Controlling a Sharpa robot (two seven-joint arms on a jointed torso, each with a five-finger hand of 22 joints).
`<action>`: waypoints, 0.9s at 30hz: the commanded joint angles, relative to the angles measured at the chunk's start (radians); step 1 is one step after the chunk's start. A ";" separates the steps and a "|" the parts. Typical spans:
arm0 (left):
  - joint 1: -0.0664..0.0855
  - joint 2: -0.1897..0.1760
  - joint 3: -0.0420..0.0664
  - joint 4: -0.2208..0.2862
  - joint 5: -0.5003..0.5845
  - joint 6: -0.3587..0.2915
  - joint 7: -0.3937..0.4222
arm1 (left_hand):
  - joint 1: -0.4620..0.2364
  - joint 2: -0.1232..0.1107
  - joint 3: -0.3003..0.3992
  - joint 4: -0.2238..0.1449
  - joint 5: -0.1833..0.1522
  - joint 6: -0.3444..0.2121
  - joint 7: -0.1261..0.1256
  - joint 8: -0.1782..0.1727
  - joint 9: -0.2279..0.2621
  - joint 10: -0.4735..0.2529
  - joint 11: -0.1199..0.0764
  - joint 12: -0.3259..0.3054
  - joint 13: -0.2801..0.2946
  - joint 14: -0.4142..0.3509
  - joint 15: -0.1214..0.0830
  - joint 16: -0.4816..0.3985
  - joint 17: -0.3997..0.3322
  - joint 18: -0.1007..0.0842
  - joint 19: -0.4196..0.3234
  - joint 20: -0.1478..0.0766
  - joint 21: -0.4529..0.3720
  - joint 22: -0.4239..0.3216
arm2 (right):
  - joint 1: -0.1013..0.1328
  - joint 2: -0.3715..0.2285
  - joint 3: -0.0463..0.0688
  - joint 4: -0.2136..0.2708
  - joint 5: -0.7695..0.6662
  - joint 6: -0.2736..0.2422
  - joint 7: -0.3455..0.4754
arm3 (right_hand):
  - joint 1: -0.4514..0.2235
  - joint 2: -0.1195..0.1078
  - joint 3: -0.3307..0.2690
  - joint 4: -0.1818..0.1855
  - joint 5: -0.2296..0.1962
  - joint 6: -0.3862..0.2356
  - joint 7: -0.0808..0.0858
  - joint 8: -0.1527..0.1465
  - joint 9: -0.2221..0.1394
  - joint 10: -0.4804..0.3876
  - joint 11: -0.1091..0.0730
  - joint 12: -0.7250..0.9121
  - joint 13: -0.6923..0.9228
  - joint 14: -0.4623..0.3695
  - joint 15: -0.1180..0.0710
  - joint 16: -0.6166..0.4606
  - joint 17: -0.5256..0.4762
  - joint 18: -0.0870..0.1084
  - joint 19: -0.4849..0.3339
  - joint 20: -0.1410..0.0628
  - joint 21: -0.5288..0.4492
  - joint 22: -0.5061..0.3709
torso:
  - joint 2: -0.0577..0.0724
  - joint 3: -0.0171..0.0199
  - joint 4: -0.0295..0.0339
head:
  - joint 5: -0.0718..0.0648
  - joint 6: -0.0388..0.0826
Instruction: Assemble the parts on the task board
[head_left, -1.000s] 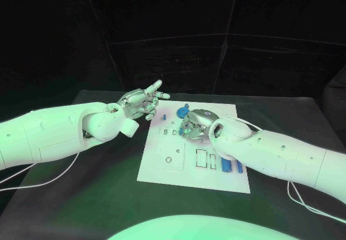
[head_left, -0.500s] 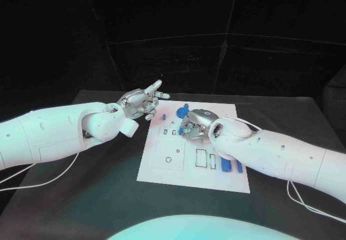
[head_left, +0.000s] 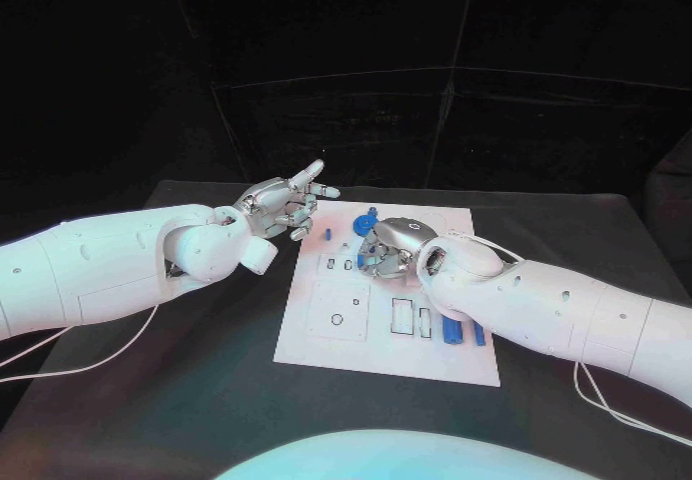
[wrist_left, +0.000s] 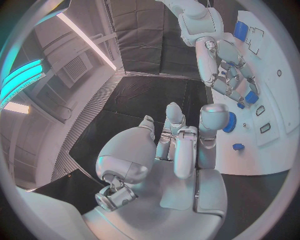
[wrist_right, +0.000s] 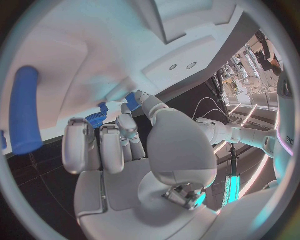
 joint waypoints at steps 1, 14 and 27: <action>0.002 0.001 0.001 0.000 -0.004 0.014 0.004 | 0.011 0.002 -0.003 -0.006 0.000 0.001 0.001 -0.004 -0.002 -0.003 -0.003 -0.003 -0.001 0.084 0.008 -0.004 0.175 0.002 -0.006 0.000 -0.004 -0.001 | 0.002 0.000 0.000 0.000 -0.005 -0.012 0.004 | -0.005 -0.006 -0.008 -0.001 -0.004 -0.007 0.002 -0.004 -0.001 -0.002 0.001 0.000 0.001 0.068 0.001 -0.005 0.100 0.001 -0.008 0.000 -0.002 0.066 | 0.000 -0.0003 0.0000 | 0.000 -0.001; 0.002 0.001 0.001 0.001 -0.004 0.015 0.004 | 0.011 0.002 -0.003 -0.006 0.000 0.001 0.001 -0.004 -0.002 -0.003 -0.003 -0.003 -0.001 0.084 0.008 -0.004 0.175 0.002 -0.006 0.000 -0.004 -0.001 | 0.002 0.000 0.000 -0.003 -0.005 0.011 -0.003 | -0.005 -0.004 -0.009 0.001 -0.004 -0.005 0.002 -0.002 0.000 -0.002 0.001 0.000 0.001 0.067 0.002 -0.005 0.099 0.001 -0.008 0.000 -0.003 0.066 | 0.000 -0.0002 -0.0002 | -0.001 -0.002; 0.002 0.000 0.001 0.002 -0.004 0.014 0.003 | 0.011 0.002 -0.003 -0.006 0.000 0.001 0.001 -0.004 -0.002 -0.003 -0.003 -0.003 -0.001 0.084 0.008 -0.004 0.175 0.002 -0.006 0.000 -0.004 -0.001 | 0.002 0.000 0.000 -0.003 -0.005 0.020 -0.005 | -0.005 -0.002 -0.010 0.002 -0.004 -0.003 0.002 -0.002 0.000 -0.002 0.001 0.000 0.001 0.067 0.002 -0.005 0.099 0.001 -0.008 0.001 -0.003 0.066 | 0.000 0.0000 0.0003 | -0.002 -0.003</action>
